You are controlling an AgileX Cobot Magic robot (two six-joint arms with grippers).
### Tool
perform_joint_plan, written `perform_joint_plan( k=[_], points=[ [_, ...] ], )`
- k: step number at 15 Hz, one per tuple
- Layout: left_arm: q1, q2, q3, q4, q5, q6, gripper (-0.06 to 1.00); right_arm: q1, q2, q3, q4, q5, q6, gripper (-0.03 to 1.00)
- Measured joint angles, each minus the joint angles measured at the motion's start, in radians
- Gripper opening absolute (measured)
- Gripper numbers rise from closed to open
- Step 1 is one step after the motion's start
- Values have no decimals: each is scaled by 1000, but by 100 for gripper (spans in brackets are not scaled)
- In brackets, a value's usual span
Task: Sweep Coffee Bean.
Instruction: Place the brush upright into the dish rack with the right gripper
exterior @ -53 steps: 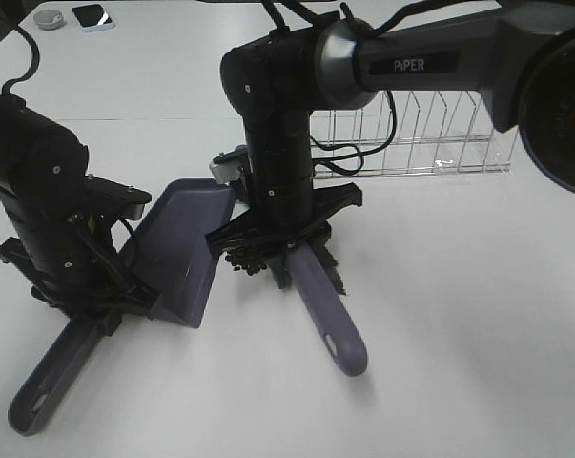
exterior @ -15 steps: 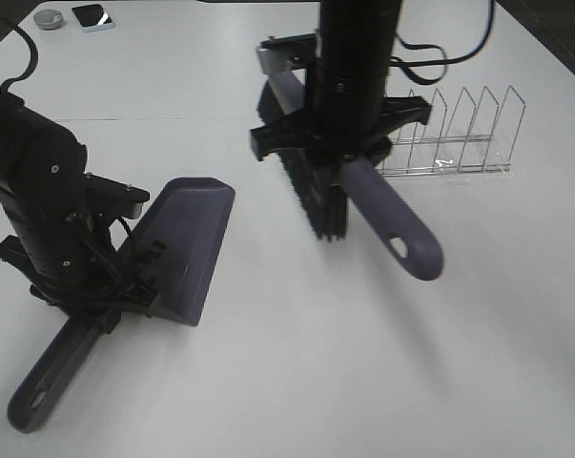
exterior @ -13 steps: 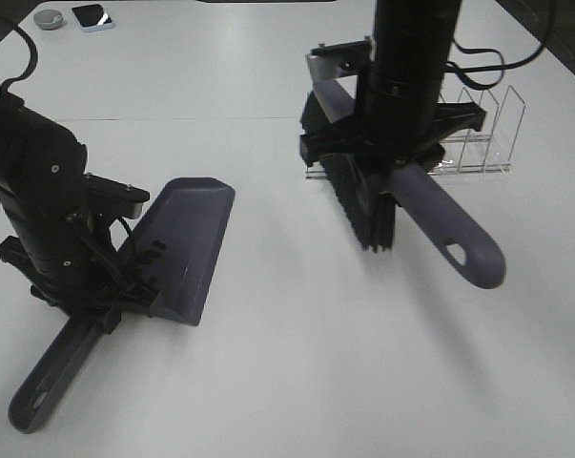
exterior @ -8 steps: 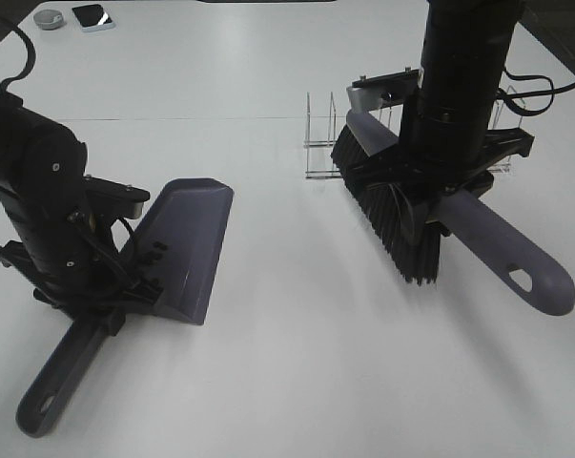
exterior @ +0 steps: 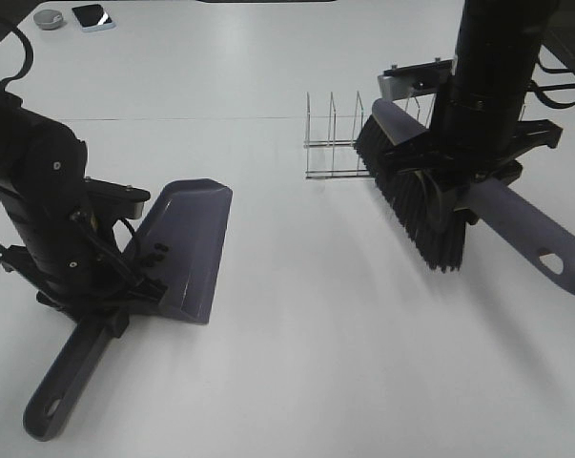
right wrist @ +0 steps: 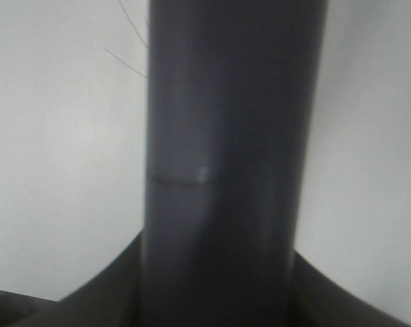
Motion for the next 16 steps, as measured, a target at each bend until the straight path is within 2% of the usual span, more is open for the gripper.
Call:
perform_joint_plan(
  k=[7,16],
  points=[
    [0,0,0,-18,0,0,34,-182,0,0,-7,0,-29,32],
    [0,2,-2,-23,8,0,34,-190,136,-7,-32,-2,-33,32]
  ],
)
